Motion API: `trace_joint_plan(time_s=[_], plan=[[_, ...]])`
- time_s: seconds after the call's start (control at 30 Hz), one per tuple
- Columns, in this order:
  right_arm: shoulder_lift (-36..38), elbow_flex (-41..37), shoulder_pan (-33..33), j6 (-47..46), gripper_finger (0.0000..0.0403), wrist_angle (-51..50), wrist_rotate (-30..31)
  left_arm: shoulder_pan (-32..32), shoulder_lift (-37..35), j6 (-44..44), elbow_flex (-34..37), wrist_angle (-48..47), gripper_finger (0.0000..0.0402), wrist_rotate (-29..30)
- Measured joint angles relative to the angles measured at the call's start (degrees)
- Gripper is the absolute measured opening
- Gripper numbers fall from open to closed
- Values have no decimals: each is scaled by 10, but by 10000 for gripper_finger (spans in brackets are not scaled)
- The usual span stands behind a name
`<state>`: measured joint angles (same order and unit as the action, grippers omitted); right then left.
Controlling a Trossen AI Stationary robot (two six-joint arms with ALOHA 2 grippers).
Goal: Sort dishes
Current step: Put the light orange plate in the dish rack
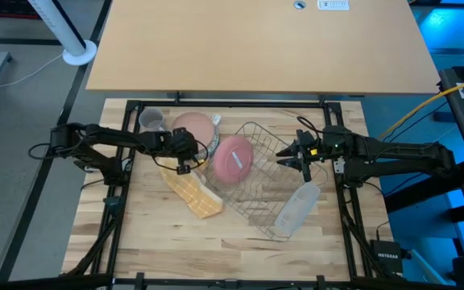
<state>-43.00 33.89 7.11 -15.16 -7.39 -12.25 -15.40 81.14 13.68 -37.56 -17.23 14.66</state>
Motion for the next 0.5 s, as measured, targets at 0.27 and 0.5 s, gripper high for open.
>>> trace_joint_plan(time_s=[0.27,0.5], plan=[[0,0,0,0,143,0,0,0,0,-61,-19,-20,5,-1],[0,0,0,0,143,0,-9,0,-15,-74,-91,-90,2,-9]])
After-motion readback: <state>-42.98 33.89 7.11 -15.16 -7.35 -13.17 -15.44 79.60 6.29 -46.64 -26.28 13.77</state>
